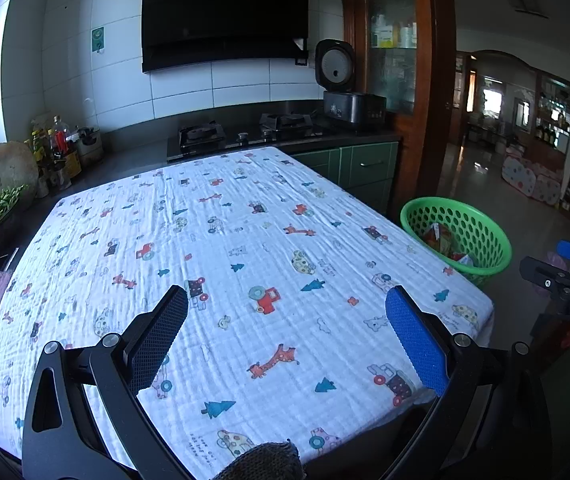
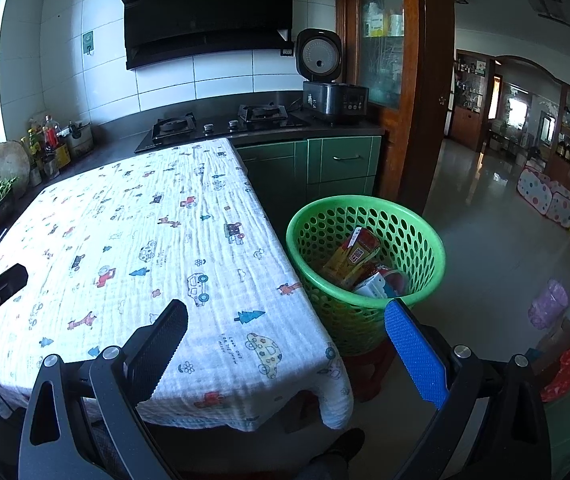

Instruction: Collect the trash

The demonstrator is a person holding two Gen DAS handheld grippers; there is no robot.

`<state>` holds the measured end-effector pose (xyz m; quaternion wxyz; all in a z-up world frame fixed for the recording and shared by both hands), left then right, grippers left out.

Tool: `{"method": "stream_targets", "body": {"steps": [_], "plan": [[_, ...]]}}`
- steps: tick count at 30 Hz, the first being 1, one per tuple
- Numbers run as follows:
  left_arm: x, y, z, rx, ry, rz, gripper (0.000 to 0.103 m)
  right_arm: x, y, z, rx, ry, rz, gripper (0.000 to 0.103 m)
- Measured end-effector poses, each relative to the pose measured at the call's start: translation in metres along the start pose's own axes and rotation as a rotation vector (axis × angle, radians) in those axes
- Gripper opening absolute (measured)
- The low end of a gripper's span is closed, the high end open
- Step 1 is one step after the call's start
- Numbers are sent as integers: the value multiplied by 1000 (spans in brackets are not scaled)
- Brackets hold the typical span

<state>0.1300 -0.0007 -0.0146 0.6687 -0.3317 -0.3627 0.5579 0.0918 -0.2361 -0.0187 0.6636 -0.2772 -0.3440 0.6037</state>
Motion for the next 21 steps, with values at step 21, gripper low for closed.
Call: {"method": "stream_targets", "body": {"steps": [21], "plan": [[-2, -3, 1, -15, -3, 2, 98, 0, 0, 1, 0, 0, 0, 96]]}}
Point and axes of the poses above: each gripper's, at about its wrist camera, not at the fingertips, and z roughly against the way its jaws point, x to its left, y to its underside, the point moved 4 cm from there along -z, roughly the way its jaws point, and after that the axes turned 11 degrees about -y, right-handed, at the moved point
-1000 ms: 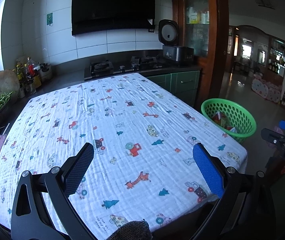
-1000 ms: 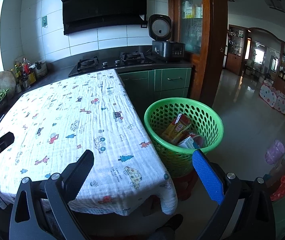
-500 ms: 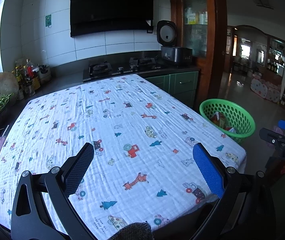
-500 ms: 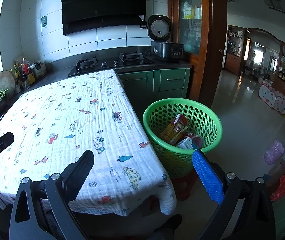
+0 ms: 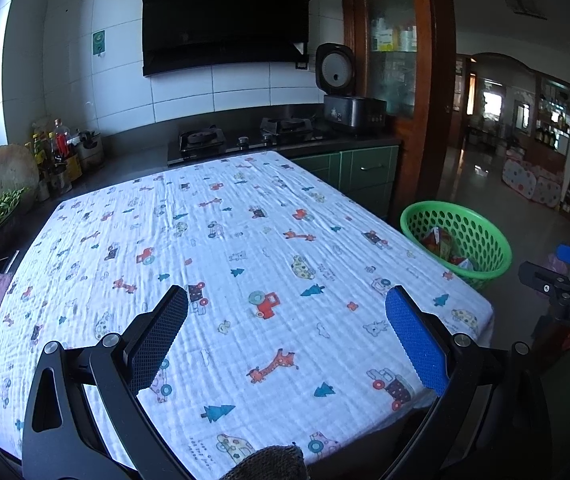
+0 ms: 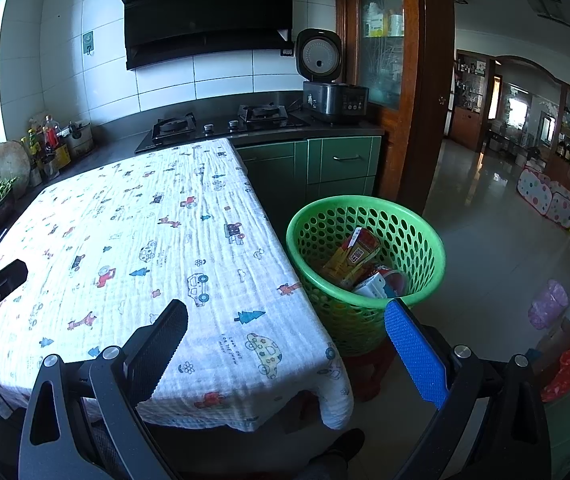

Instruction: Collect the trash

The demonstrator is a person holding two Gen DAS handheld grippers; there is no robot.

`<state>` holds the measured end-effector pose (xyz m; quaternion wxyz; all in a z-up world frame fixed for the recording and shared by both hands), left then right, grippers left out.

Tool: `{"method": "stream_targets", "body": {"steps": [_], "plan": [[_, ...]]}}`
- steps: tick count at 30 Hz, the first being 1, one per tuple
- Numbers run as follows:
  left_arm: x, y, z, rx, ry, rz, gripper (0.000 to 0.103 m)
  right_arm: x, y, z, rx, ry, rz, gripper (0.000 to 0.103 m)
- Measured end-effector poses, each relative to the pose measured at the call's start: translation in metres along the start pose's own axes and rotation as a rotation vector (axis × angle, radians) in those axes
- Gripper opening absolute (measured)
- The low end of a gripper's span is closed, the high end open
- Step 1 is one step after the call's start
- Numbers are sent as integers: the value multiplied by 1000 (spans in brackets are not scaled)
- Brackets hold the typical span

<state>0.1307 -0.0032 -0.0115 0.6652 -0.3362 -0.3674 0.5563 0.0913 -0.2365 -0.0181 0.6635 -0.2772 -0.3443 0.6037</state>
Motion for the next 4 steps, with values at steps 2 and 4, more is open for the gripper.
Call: {"method": "stream_targets", "body": {"steps": [2, 4], "plan": [[0, 0, 0, 1, 1, -1, 98, 0, 0, 0, -1, 1, 0, 96], [1, 0, 0, 1, 2, 0, 98, 0, 0, 0, -1, -1, 0, 96]]}}
Point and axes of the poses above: each gripper's, at about its wrist camera, not at the fingertips, and z roughly against the way its jaws point, x to its left, y to its underside, the point moved 4 cm from there along -z, roughly the way its jaws point, and after that the axes turned 11 degrees about -y, right-handed, at the moved point
